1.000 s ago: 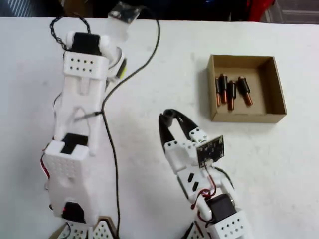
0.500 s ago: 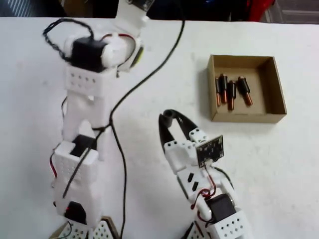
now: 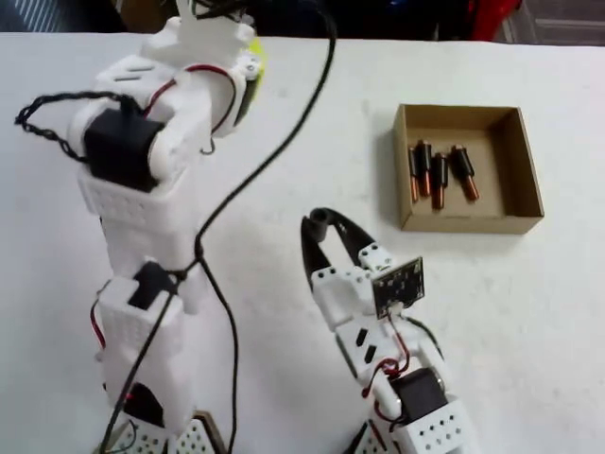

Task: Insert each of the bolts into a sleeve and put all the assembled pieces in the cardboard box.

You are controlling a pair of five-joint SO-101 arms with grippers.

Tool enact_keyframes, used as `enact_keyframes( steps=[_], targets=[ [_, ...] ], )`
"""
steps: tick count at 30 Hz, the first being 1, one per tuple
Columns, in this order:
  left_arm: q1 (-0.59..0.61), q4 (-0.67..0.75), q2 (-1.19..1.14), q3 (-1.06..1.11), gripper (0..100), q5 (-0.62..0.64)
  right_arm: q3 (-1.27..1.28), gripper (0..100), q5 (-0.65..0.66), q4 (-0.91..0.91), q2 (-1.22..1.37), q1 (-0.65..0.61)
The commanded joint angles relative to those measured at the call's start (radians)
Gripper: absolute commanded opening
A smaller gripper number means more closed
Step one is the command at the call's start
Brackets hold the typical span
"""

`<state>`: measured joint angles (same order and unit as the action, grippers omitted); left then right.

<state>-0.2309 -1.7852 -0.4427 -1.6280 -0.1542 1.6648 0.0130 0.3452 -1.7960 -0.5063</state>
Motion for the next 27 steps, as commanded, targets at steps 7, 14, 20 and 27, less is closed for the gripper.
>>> enact_keyframes(
  steps=[7,14,20,27],
  targets=[
    [-0.117,-0.008,0.145,-0.037,2,0.011,0.005,1.8,-0.008,0.001,-0.010,0.002],
    [-0.088,-0.008,0.266,0.091,2,0.011,0.005,1.8,-0.008,0.001,-0.010,0.002],
    [-0.088,0.000,0.539,0.551,2,0.008,0.005,1.8,-0.008,0.001,-0.010,0.004],
    [-0.096,0.153,0.839,1.020,2,0.008,0.005,1.8,-0.008,0.001,-0.010,0.004]
  ],
)
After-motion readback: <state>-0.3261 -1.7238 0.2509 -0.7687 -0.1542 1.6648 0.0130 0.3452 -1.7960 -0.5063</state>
